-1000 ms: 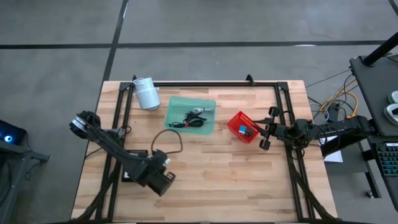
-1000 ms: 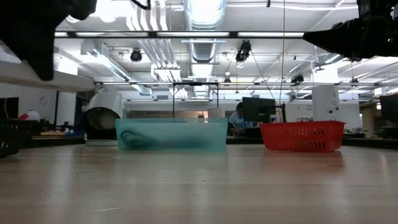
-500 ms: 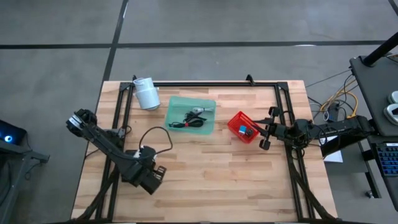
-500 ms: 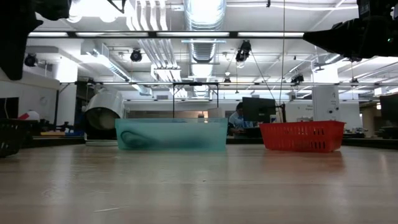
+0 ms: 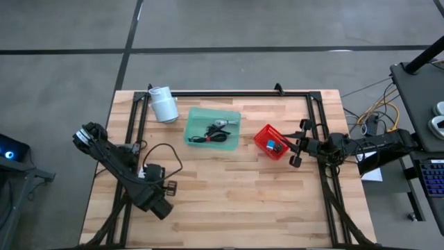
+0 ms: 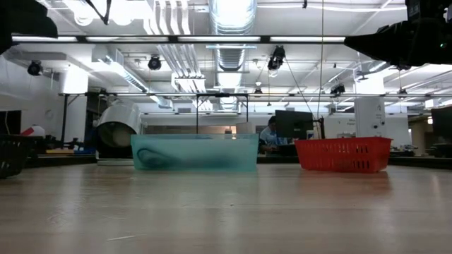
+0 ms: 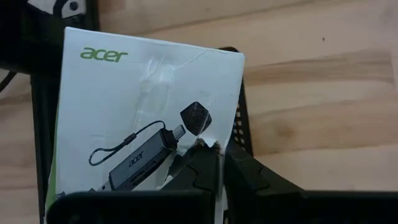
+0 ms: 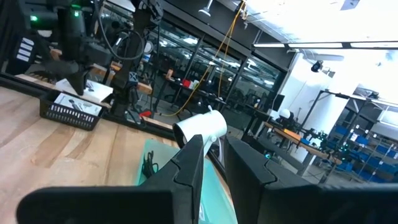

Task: Pick and place items into bin
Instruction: Put the card reader box into the black bin

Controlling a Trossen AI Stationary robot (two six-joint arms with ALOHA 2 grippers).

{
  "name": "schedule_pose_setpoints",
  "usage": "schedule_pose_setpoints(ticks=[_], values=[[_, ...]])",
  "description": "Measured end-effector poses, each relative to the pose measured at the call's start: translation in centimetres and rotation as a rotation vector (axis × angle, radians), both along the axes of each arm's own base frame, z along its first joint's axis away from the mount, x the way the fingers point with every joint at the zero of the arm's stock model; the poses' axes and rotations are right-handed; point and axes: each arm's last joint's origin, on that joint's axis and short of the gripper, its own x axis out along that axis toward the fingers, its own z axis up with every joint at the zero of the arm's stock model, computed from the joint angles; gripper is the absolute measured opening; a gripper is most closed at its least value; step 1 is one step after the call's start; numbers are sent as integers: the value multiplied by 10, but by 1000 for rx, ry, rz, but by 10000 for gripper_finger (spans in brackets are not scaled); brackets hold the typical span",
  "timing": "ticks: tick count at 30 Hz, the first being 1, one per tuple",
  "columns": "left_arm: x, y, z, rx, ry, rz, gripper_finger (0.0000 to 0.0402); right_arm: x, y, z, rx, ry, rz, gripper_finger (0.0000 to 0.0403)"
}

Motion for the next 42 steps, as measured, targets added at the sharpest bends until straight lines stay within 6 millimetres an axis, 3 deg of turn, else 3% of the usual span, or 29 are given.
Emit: schedule_pose_setpoints(ticks=[28, 42], values=[[0, -1, -27, 24, 112, 42, 1, 0, 0, 0, -15, 9, -3, 52], [0, -3, -28, -12, 140, -2, 56, 0, 0, 0, -15, 9, -3, 52]])
